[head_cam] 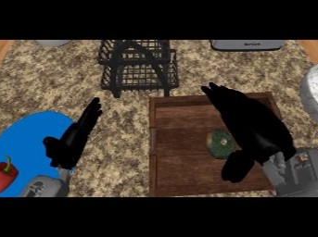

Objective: Pick the squash from the tray and place it in the tiered basket

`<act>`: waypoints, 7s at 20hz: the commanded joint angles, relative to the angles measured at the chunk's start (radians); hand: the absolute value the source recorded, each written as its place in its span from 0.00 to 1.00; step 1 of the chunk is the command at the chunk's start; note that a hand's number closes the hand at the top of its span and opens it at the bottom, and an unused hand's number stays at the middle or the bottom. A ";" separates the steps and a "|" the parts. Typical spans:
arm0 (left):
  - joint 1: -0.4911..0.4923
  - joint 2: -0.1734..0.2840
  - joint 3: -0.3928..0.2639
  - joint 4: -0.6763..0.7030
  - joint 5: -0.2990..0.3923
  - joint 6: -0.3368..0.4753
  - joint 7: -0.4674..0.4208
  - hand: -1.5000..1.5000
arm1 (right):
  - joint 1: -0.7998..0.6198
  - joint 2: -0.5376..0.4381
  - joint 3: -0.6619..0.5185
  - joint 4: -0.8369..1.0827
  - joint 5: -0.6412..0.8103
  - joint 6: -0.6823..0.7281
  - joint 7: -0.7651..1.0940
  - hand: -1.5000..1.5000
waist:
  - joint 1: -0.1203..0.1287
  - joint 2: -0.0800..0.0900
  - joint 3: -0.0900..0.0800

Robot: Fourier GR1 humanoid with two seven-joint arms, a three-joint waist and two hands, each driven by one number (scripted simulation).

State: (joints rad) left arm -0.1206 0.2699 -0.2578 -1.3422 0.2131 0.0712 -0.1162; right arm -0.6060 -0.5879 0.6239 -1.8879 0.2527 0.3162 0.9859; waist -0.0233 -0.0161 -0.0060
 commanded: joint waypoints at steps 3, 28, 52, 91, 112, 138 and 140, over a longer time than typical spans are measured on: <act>0.000 -0.013 0.004 0.014 -0.024 0.000 -0.031 0.50 | -0.049 0.051 0.025 -0.123 -0.067 0.129 0.344 0.00 | 0.015 0.009 0.004; -0.003 -0.041 0.036 0.016 -0.052 -0.044 -0.015 0.50 | 0.215 0.133 0.036 0.087 0.295 0.013 0.223 0.00 | 0.020 0.014 0.006; -0.005 -0.097 0.113 -0.002 -0.110 -0.110 0.027 0.50 | 0.365 0.251 -0.155 0.247 0.532 -0.072 -0.273 1.00 | 0.021 0.016 0.006; 0.025 -0.153 0.136 -0.014 -0.177 -0.137 0.007 0.50 | -0.371 0.254 -0.704 0.589 0.209 -0.037 -0.540 1.00 | 0.037 0.016 0.005; -0.027 -0.156 0.141 0.023 -0.202 -0.159 0.020 0.50 | -0.924 0.503 -0.729 1.392 0.314 -0.282 -0.595 1.00 | 0.069 0.032 0.004; -0.023 -0.147 0.158 -0.015 -0.186 -0.191 0.041 0.50 | -1.022 0.587 -0.995 1.679 -0.009 -0.469 -0.581 0.00 | 0.084 0.031 0.004; -0.055 -0.176 0.153 0.001 -0.214 -0.143 0.038 0.50 | -1.051 0.576 -0.992 1.648 0.023 -0.562 -0.569 0.00 | 0.081 0.036 0.004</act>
State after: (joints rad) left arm -0.1705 0.1046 -0.1061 -1.3443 0.0121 -0.0936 -0.0732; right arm -1.6402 -0.0093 -0.3573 -0.2233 0.2757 -0.1508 0.4234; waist 0.0631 0.0155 -0.0011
